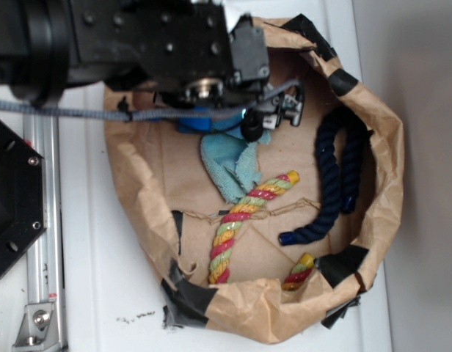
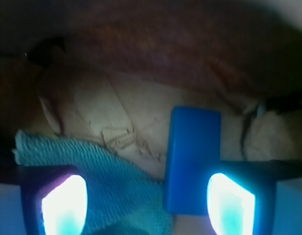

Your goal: Grab the blue block.

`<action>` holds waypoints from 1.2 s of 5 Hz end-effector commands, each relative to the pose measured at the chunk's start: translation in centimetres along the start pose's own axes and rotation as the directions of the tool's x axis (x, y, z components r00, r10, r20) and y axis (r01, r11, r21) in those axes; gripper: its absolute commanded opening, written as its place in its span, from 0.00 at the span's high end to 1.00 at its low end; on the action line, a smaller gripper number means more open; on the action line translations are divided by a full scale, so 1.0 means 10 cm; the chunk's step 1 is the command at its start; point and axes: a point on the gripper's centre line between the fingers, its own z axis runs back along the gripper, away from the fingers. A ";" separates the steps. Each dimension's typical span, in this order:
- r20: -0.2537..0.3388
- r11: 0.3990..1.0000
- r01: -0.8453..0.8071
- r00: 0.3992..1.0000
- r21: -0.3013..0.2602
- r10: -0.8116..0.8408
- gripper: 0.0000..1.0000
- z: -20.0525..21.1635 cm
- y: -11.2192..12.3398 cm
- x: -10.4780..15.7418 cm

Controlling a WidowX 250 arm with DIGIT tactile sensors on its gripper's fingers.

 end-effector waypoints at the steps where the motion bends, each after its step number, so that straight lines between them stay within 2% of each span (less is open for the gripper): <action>1: 0.044 0.999 -0.018 0.999 -0.048 0.020 0.00 0.04 0.14 -0.15; 2: 0.074 0.998 0.013 0.997 -0.060 -0.009 0.00 0.09 0.24 -0.07; 3: 0.133 0.998 -0.006 0.991 -0.066 0.015 0.00 0.16 0.38 0.10; 4: 0.126 0.999 0.000 0.992 -0.044 0.006 0.00 0.16 0.50 0.08; 5: 0.139 0.997 0.048 0.990 -0.057 -0.040 0.00 0.07 0.56 0.08; 6: 0.120 0.996 0.074 0.991 -0.055 -0.067 0.00 -0.14 0.59 0.14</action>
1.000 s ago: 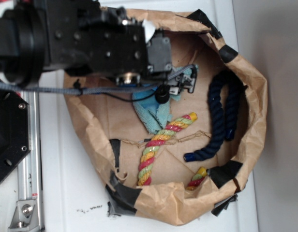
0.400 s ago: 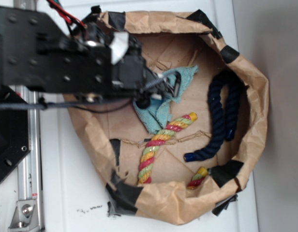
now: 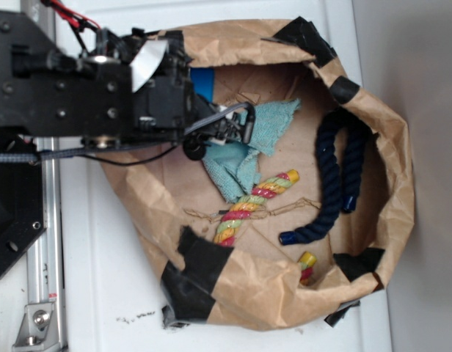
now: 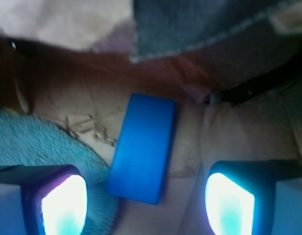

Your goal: Grab the blue block.

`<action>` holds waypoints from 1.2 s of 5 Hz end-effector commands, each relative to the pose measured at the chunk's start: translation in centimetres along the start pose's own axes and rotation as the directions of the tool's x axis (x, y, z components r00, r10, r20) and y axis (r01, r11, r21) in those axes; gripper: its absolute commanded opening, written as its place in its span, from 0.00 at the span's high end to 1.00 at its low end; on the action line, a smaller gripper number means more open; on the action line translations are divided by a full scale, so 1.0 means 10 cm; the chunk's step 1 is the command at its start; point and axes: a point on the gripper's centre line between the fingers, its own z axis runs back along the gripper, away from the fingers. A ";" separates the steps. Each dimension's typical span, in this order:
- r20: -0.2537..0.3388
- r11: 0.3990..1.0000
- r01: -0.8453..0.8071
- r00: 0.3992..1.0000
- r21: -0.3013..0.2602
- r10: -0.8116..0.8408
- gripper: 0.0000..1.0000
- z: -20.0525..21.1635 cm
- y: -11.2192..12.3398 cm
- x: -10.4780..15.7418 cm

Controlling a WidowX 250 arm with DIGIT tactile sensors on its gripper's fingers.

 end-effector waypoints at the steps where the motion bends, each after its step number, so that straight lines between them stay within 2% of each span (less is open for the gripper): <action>1: -0.013 1.000 -0.015 1.000 0.011 0.015 0.00 -0.21 0.21 0.21; 3: -0.005 1.000 0.004 1.000 0.028 -0.004 0.00 -0.20 0.12 0.23; 4: -0.003 0.999 0.008 1.000 0.032 -0.008 0.04 -0.20 0.10 0.20; 5: -0.007 0.999 0.006 1.000 0.049 -0.006 0.41 -0.22 0.11 0.15; 6: 0.001 0.998 0.008 1.000 0.061 -0.008 1.00 -0.22 0.10 0.10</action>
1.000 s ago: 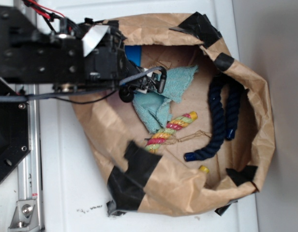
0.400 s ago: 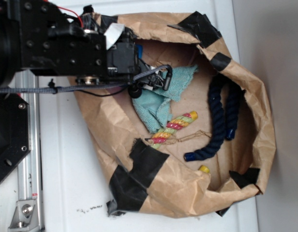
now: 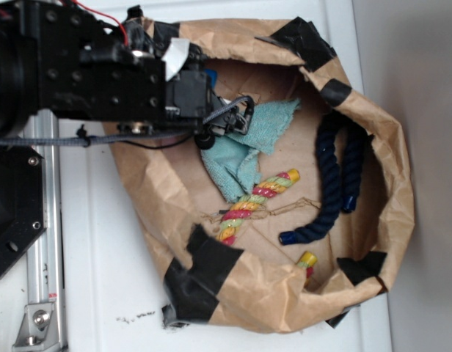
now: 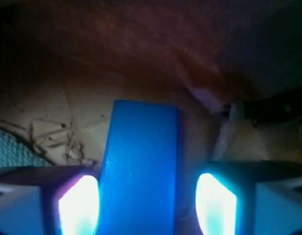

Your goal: Grab the blue block.

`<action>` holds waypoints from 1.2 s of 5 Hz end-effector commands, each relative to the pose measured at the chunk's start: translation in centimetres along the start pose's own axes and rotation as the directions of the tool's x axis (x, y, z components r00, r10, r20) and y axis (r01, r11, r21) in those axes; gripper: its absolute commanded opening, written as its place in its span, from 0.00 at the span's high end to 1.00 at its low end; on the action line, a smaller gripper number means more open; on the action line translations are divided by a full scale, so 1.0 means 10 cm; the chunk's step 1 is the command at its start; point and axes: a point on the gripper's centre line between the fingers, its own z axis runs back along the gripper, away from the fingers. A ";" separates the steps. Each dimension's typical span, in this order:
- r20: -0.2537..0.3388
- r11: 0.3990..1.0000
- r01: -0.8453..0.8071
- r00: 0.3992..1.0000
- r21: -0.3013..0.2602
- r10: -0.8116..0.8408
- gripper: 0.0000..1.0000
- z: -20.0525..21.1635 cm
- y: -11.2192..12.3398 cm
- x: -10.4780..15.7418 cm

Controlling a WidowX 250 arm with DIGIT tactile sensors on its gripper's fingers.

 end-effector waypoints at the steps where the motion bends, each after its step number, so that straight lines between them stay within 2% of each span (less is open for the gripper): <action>1: -0.006 1.000 -0.016 1.000 0.000 0.016 1.00 0.06 0.07 -0.03; 2: -0.109 0.999 0.026 0.994 0.024 -0.023 1.00 -0.01 -0.01 -0.13; 3: -0.148 0.996 0.085 0.986 0.034 -0.079 1.00 -0.06 -0.12 -0.19; 4: -0.134 0.994 0.102 0.986 0.024 -0.098 1.00 0.00 -0.12 -0.15; 5: -0.087 0.990 0.135 0.987 -0.043 -0.139 1.00 0.25 -0.13 -0.01; 6: -0.090 0.989 0.135 0.986 -0.054 -0.139 0.00 0.34 -0.15 0.00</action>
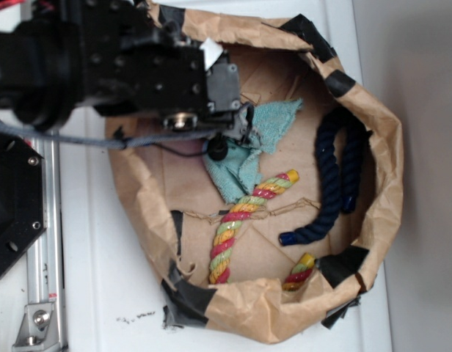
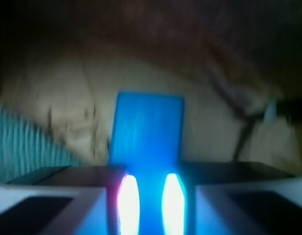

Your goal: Grab the blue block.

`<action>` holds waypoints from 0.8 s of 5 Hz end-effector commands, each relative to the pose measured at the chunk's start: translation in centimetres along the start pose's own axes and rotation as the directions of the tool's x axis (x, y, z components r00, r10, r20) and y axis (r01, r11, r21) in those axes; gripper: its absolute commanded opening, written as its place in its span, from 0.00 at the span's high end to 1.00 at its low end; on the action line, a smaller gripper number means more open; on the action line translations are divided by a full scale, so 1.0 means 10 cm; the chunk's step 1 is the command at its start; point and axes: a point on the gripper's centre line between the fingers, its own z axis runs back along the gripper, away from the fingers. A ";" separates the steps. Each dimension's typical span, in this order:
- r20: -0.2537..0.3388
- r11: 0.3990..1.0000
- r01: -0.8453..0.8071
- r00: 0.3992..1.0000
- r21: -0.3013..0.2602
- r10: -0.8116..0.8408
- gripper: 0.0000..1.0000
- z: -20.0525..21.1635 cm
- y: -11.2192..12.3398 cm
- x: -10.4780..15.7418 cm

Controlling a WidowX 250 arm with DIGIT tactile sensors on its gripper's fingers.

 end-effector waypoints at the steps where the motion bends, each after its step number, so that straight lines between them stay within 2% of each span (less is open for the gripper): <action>1: -0.008 1.000 -0.008 1.000 -0.026 0.008 0.00 0.12 0.15 0.06; 4: -0.029 1.000 -0.011 1.000 -0.013 0.011 0.00 -0.01 0.16 0.04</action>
